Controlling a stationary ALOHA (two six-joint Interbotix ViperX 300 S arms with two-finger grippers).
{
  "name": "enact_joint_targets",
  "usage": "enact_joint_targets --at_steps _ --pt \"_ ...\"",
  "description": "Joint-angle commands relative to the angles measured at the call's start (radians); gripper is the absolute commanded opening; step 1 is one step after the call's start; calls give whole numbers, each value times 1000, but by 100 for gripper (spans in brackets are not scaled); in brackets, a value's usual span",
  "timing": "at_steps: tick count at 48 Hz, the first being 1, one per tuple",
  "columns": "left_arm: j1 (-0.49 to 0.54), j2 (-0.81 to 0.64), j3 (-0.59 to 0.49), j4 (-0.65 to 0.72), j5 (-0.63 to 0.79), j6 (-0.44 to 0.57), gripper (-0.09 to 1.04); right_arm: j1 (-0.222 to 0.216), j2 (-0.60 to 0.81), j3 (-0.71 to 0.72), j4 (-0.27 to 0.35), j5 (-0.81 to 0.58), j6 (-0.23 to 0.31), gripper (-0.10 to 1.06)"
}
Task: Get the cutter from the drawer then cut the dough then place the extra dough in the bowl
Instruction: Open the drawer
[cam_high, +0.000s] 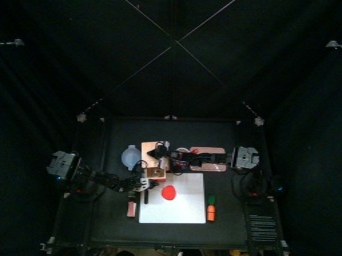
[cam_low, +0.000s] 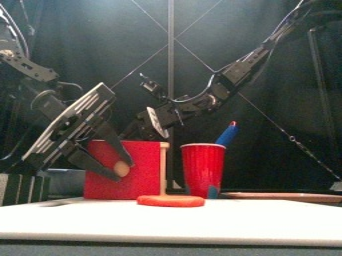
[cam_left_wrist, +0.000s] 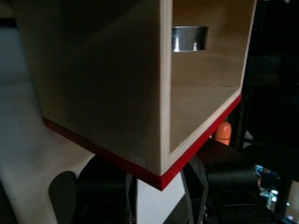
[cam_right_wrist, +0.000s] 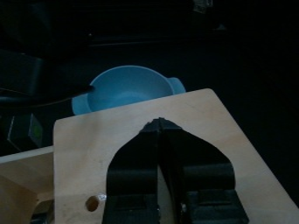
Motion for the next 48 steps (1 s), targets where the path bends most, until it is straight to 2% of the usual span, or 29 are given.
enact_joint_targets --at_steps 1,15,29,48 --pt "-44 3 -9 6 25 6 45 -12 -8 -8 3 11 2 3" --pt "-26 0 6 8 18 8 45 -3 -2 -35 -8 32 -6 3" --pt "-11 -44 58 11 15 6 45 -3 51 -107 -15 115 -6 3" --pt "-23 -38 28 11 20 5 45 -12 52 -107 -14 129 -5 3"
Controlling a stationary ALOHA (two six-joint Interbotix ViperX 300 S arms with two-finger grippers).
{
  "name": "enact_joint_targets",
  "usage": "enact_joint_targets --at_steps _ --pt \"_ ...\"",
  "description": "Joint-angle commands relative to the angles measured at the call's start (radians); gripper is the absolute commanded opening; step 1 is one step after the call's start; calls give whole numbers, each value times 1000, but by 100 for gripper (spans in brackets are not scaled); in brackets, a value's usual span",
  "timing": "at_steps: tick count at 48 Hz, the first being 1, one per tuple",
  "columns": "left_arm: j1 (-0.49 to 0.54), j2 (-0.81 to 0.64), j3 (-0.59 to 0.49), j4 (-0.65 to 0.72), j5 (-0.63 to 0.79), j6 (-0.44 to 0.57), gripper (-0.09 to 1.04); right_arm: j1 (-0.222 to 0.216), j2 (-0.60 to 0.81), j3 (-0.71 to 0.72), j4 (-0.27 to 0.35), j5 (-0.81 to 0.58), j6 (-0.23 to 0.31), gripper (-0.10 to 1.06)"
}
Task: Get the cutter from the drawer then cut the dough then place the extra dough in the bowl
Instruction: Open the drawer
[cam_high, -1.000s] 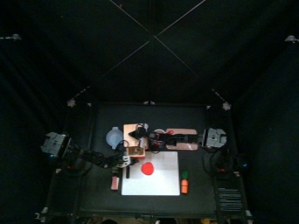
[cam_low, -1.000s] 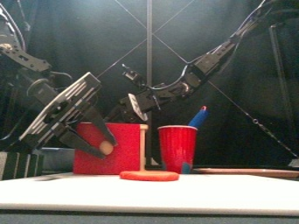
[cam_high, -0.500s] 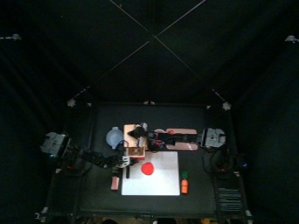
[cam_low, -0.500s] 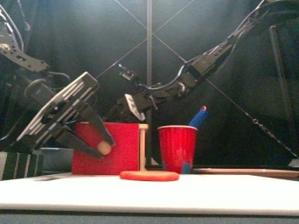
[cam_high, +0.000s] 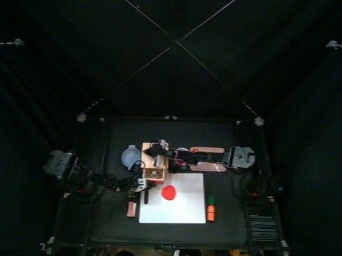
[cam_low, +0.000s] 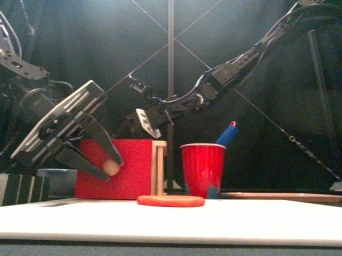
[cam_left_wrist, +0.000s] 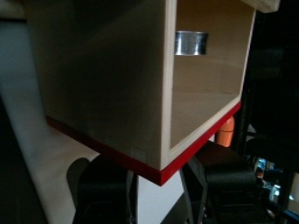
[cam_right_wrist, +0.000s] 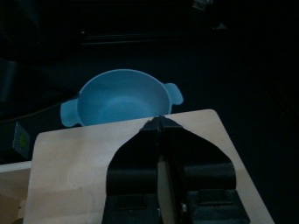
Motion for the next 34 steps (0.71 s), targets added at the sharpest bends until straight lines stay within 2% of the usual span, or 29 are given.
enact_joint_targets --at_steps 1,34 --pt "-21 5 -20 2 17 0 45 -11 -3 6 2 25 -2 3" --pt "-94 26 -44 -38 52 -3 45 -12 -2 5 3 25 -2 3"
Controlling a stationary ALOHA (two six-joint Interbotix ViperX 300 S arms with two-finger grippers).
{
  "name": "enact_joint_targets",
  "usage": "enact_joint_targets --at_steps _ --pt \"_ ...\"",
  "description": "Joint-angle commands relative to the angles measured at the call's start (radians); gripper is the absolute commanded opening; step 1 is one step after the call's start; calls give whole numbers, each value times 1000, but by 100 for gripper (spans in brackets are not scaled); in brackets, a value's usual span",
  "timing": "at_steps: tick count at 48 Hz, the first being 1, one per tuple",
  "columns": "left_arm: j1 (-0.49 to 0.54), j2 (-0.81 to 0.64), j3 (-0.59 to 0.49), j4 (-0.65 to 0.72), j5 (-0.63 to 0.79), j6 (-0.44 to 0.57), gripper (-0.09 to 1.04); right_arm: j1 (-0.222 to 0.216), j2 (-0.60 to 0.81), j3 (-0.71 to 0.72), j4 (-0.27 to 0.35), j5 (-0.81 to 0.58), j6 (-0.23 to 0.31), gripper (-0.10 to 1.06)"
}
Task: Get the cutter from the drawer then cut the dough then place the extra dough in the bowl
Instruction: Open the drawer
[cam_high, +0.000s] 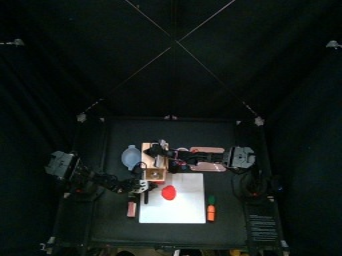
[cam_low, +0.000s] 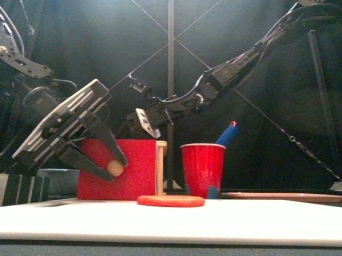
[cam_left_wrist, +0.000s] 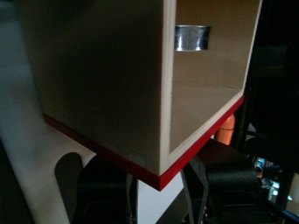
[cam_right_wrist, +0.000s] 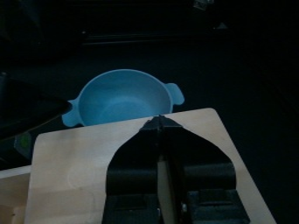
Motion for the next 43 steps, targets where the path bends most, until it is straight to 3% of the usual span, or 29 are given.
enact_joint_targets --at_steps 1,43 --pt "-61 3 -11 -8 28 -2 45 -12 -2 5 2 25 0 3" --pt "-71 12 -15 -17 35 3 47 -12 -2 3 -2 25 2 3"
